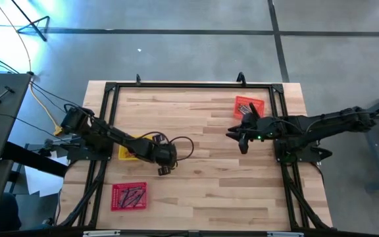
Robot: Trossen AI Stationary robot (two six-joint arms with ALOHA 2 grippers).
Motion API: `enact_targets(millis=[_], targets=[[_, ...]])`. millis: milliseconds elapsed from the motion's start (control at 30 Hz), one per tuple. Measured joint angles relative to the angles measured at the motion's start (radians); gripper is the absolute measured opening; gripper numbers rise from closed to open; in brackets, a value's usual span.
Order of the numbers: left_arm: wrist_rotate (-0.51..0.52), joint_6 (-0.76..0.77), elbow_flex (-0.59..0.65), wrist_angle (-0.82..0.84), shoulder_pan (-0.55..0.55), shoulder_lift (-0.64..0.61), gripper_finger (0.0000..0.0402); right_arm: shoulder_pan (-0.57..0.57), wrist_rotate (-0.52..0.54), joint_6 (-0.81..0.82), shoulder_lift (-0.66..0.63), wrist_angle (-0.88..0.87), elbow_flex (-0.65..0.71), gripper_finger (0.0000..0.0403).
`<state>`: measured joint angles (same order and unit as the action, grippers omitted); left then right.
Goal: Sort crayons
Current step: Put the orange crayon into the yellow bin
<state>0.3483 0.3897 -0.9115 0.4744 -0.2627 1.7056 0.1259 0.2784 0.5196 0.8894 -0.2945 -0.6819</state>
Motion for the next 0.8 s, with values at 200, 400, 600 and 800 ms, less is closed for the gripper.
enact_targets(millis=[200, 400, 600, 800], targets=[[-0.012, -0.026, 0.000, -0.001, 0.023, 0.000, 0.0110, 0.006, 0.001, 0.004, 0.000, 0.001, 0.000, 0.0119], [-0.083, -0.049, 0.000, -0.001, 0.055, 0.000, 0.0110, 0.006, 0.001, 0.007, 0.000, 0.001, 0.000, 0.0119], [-0.152, -0.079, 0.000, 0.001, 0.081, 0.007, 0.0110, 0.006, 0.001, 0.007, 0.000, 0.000, 0.000, 0.0119], [-0.188, -0.081, -0.004, -0.017, 0.093, 0.051, 0.0110, 0.006, 0.000, 0.007, 0.000, -0.002, 0.000, 0.0119]])
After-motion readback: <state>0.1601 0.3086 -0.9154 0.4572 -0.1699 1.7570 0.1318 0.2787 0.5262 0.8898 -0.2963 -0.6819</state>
